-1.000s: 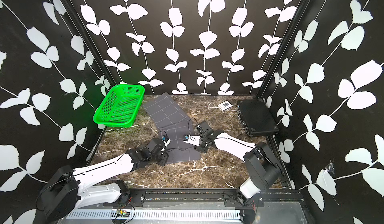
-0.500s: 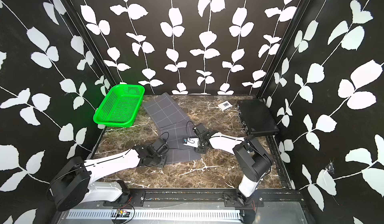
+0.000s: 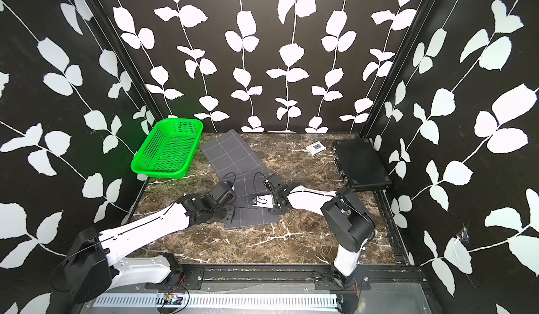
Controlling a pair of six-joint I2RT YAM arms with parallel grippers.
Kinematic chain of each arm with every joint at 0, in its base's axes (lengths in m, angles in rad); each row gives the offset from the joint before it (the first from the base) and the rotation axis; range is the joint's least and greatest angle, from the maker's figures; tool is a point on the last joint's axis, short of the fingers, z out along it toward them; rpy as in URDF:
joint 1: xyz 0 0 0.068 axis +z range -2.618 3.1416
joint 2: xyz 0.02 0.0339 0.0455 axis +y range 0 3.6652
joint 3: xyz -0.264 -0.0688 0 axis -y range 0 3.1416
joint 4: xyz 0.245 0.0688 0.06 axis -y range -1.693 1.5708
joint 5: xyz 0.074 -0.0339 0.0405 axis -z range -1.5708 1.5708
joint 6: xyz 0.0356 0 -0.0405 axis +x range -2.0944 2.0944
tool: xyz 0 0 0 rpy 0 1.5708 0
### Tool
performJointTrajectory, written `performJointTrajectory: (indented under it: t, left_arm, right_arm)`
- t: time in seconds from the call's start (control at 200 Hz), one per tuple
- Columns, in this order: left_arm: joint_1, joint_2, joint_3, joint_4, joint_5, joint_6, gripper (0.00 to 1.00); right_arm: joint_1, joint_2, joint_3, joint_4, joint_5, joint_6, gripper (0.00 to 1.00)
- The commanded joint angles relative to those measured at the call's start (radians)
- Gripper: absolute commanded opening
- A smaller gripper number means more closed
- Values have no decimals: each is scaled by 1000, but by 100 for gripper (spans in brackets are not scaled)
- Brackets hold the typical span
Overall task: Roll up the pillowcase
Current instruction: Roll the pillowcase at the center of the board.
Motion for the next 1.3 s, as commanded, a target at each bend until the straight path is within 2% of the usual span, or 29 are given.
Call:
performJointTrajectory:
  t: [0.0,0.085,0.29,0.525,0.79,0.955,1.295]
  left_arm:
    - [10,80,4,67,40,45,44]
    - [38,151,7,109,53,66,44]
    - [102,256,10,135,114,67,43]
    - [103,270,-9,5,146,-19,40]
    - [102,200,-56,-83,142,-76,39]
    - [102,174,-76,-125,150,-111,39]
    - [103,110,-64,-248,144,-154,41]
  right_arm:
    - [0,-20,-8,27,-26,47,38]
    - [-15,-70,-27,47,-55,79,39]
    - [-11,-203,-96,30,-115,46,44]
    - [95,-294,-194,29,-137,20,49]
    - [251,-233,-193,138,-66,19,53]
    - [323,-191,-177,146,-91,12,55]
    - [412,-106,-166,167,-103,86,57]
